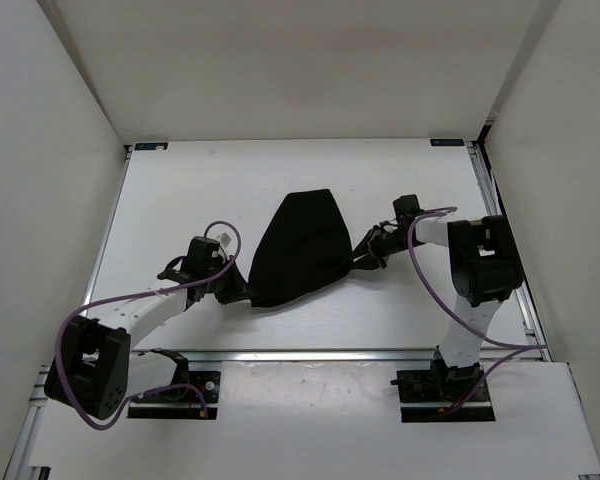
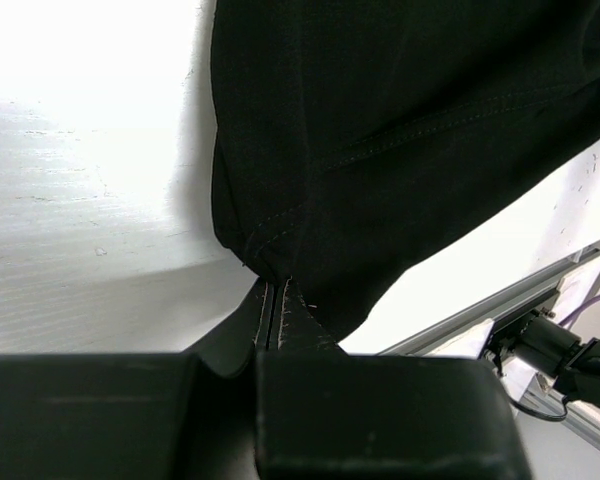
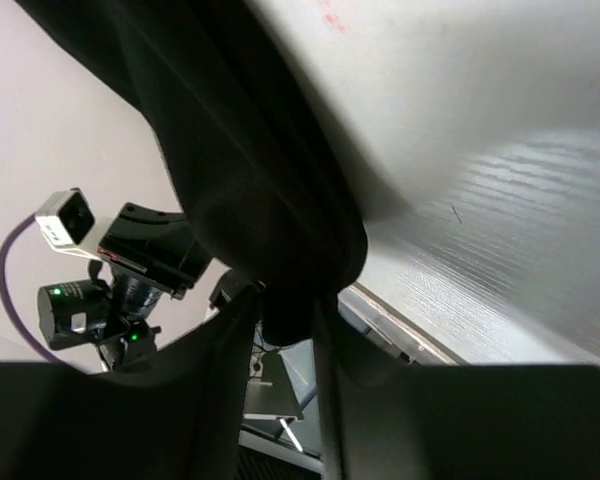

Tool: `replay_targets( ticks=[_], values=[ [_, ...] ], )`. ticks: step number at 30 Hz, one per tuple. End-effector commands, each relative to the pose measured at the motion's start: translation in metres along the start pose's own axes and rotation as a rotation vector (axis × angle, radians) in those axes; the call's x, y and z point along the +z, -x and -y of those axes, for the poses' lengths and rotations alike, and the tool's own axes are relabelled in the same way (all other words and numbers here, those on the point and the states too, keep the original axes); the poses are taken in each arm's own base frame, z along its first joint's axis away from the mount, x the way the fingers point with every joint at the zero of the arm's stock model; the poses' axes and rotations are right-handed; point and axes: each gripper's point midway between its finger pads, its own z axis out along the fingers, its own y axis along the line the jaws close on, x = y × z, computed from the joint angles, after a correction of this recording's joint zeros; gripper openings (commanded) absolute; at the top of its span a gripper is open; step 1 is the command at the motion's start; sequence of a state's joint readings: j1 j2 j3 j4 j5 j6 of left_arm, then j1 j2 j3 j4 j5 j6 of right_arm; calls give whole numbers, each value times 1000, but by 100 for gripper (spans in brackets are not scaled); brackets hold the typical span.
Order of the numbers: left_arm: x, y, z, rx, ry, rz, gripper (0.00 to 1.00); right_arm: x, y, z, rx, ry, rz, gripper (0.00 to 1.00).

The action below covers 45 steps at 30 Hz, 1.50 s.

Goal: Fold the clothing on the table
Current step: Flatten the skirt out

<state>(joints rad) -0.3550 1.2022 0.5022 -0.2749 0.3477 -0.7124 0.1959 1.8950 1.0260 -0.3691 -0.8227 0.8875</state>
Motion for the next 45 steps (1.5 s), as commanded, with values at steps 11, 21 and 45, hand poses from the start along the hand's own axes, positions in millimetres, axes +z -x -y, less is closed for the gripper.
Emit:
replay_targets(
  ticks=[11, 21, 45],
  values=[
    [-5, 11, 2, -15, -25, 45, 0, -30, -12, 27, 21, -72, 52, 0],
    [-16, 29, 24, 29, -70, 73, 0, -90, -16, 42, -214, -359, 298, 0],
    [-64, 13, 118, 195, -501, 3, 0, -121, -126, 74, -527, -463, 354, 0]
  ],
)
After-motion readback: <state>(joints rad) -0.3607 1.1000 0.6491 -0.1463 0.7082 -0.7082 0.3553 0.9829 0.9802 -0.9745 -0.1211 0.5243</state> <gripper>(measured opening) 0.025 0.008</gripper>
